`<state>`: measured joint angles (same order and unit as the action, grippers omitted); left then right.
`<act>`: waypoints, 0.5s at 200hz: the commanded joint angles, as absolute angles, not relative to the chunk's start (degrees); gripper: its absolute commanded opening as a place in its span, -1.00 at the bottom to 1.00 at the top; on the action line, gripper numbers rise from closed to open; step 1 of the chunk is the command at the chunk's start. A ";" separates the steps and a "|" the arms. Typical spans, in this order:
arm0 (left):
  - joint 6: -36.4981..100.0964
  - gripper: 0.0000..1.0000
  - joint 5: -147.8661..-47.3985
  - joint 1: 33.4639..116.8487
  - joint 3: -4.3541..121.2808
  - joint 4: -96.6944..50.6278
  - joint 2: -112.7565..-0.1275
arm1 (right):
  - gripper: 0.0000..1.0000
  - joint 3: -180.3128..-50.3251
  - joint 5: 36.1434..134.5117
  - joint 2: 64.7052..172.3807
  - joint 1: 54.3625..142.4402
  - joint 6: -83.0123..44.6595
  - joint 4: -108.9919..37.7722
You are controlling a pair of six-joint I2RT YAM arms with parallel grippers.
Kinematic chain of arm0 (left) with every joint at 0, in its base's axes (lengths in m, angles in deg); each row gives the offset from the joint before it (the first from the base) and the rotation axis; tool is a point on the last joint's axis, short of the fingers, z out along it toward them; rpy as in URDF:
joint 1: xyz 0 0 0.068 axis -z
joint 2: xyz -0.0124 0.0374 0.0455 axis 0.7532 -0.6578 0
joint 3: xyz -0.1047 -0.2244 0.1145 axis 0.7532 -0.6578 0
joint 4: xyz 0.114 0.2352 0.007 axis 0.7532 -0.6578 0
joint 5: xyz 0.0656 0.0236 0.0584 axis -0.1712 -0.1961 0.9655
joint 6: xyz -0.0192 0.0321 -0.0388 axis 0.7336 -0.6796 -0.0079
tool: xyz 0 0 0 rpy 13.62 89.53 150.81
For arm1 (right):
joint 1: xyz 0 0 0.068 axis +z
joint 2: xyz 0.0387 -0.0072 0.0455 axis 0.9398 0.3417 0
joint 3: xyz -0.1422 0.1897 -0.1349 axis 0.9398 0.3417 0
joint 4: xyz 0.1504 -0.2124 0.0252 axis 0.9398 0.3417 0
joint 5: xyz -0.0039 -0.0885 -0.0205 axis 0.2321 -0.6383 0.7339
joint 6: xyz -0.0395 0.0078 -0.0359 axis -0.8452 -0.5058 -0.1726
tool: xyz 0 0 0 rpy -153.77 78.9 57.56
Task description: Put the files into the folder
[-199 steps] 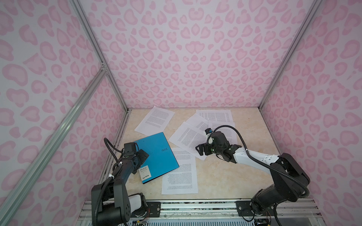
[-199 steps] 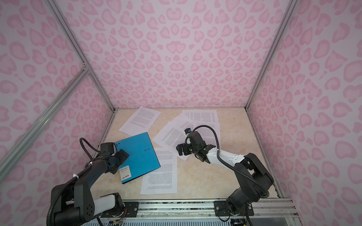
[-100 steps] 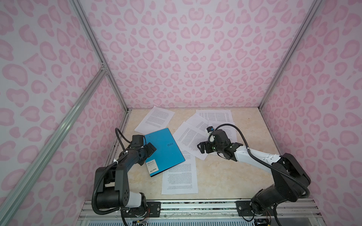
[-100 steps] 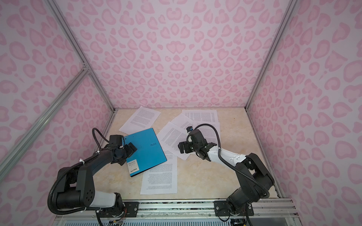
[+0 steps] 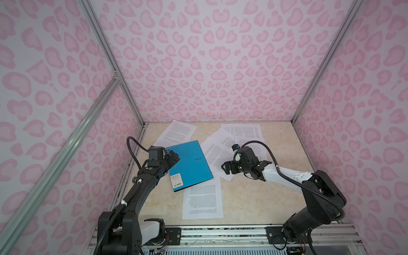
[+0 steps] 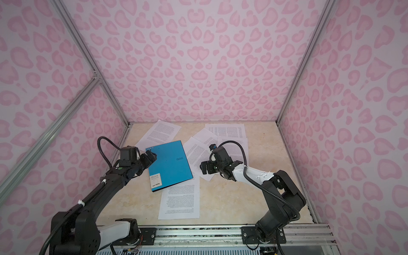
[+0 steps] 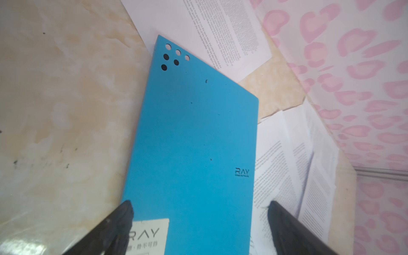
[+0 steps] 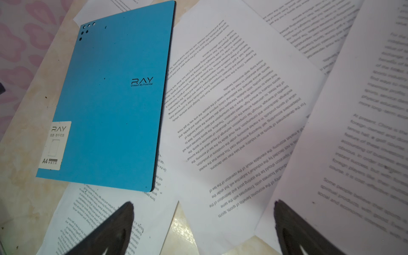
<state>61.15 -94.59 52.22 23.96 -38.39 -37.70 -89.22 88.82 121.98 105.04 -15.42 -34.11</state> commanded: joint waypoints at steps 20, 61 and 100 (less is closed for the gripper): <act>74.67 0.96 -96.53 61.48 12.61 -36.64 -20.52 | 0.96 -89.11 89.98 122.59 105.06 -14.75 -34.66; 87.43 0.96 -94.29 69.33 4.30 -35.18 -12.92 | 0.98 -88.77 91.80 122.99 105.05 -14.86 -35.60; 93.22 0.96 -92.69 73.80 0.45 -30.81 -17.54 | 0.98 -88.96 92.22 123.59 105.08 -14.75 -35.46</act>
